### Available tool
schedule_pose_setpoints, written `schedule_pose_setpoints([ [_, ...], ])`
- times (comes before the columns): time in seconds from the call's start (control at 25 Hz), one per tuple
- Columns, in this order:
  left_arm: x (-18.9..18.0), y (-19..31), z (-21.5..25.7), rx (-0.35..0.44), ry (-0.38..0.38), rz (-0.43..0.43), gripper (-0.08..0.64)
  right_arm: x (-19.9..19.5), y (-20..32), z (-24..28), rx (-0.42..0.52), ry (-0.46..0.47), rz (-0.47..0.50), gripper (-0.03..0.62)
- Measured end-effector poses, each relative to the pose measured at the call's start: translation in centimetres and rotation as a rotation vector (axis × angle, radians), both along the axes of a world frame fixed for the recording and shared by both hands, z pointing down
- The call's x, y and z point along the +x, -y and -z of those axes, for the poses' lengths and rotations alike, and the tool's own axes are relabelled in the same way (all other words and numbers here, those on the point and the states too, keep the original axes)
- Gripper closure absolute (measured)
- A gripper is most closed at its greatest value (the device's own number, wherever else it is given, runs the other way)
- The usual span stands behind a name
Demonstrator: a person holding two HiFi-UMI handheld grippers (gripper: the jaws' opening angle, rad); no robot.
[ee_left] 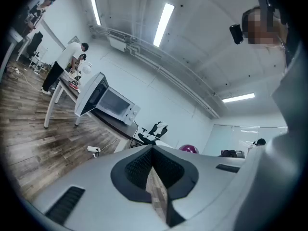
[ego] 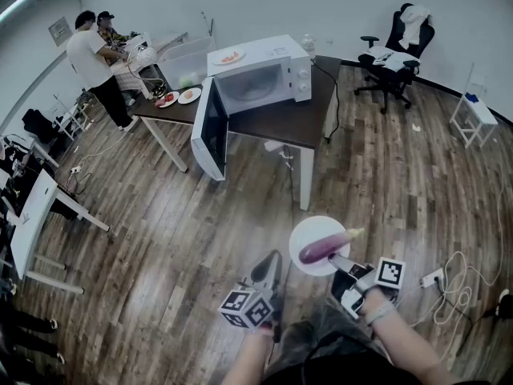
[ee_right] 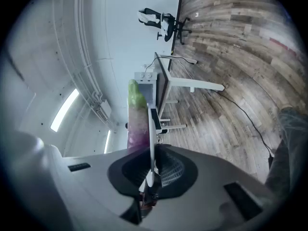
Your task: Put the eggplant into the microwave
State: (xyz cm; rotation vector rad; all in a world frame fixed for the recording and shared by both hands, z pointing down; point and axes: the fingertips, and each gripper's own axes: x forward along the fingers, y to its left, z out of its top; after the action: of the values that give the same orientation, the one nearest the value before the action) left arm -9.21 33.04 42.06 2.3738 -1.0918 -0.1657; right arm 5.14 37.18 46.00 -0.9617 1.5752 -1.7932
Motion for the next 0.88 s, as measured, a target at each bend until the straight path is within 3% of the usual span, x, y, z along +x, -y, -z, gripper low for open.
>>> schedule_pose_setpoints([
  [0.28, 1.1, 3.3, 0.0, 0.079, 0.087, 0.029, 0.56, 0.3, 3.8, -0.4, 0.004, 0.006, 0.004, 0.575],
  [0.88, 4.1, 13.3, -1.2, 0.065, 0.116, 0.074, 0.56, 2.9, 14.1, -0.2, 0.014, -0.02, 0.074, 0.574],
])
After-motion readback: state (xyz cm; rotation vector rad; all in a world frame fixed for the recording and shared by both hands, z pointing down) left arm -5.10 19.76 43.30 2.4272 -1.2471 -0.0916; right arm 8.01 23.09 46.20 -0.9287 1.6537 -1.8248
